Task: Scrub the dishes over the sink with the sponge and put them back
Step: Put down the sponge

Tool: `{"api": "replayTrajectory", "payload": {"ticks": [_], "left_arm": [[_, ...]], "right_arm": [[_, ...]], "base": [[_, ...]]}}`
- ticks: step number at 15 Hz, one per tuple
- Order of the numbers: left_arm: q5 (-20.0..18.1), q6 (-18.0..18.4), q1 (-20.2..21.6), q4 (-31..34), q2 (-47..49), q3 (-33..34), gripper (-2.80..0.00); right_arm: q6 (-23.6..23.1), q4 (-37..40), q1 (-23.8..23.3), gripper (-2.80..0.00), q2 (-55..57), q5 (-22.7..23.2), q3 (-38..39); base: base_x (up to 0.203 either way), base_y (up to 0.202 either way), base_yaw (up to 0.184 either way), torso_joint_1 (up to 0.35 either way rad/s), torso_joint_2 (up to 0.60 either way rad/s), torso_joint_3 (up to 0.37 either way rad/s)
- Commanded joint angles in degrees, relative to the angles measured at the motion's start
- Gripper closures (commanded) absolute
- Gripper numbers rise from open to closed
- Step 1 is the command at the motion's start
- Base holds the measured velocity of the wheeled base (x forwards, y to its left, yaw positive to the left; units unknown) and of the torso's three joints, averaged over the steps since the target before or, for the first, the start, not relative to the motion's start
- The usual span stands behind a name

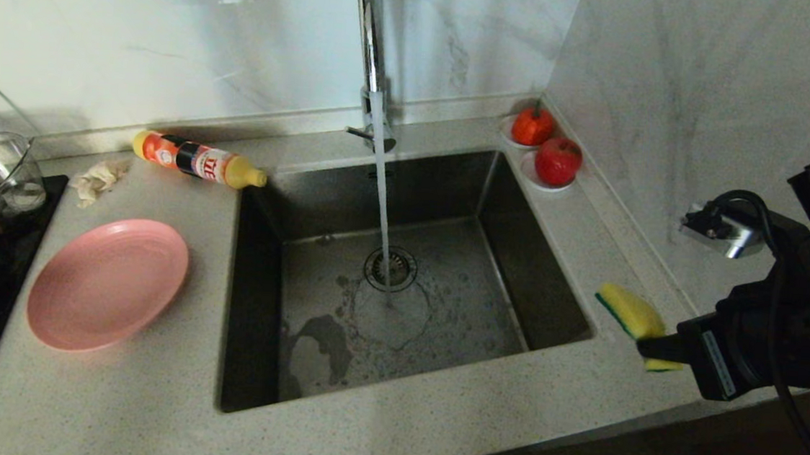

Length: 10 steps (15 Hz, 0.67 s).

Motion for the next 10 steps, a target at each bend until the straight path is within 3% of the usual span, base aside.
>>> {"api": "replayTrajectory", "payload": {"ticks": [1,3,7,10], "left_arm": [[-2.44,0.08,-0.52,2.79,-14.52,3.65,0.00],[-4.80,0.18,-0.73,4.82,-21.24,9.27,0.00],[-5.74,1.51,-0.85,5.38,-28.55,20.90,0.00],[-5.39,5.47,-1.19,3.41,-28.61,22.15,0.00]], "right_arm": [[0.06,0.26,0.02,0.00,-0.98,-0.04,0.09],[0.60,0.34,0.02,0.00,-2.15,0.03,0.00],[1.72,0.37,0.10,0.00,-2.44,-0.04,-0.70],[1.89,0.37,0.10,0.00,-1.74,-0.39,-1.50]], "base": [[0.000,0.000,0.000,0.000,0.00,0.000],[0.000,0.000,0.000,0.000,0.00,0.000],[0.000,0.000,0.000,0.000,0.00,0.000],[0.000,0.000,0.000,0.000,0.00,0.000]]}}
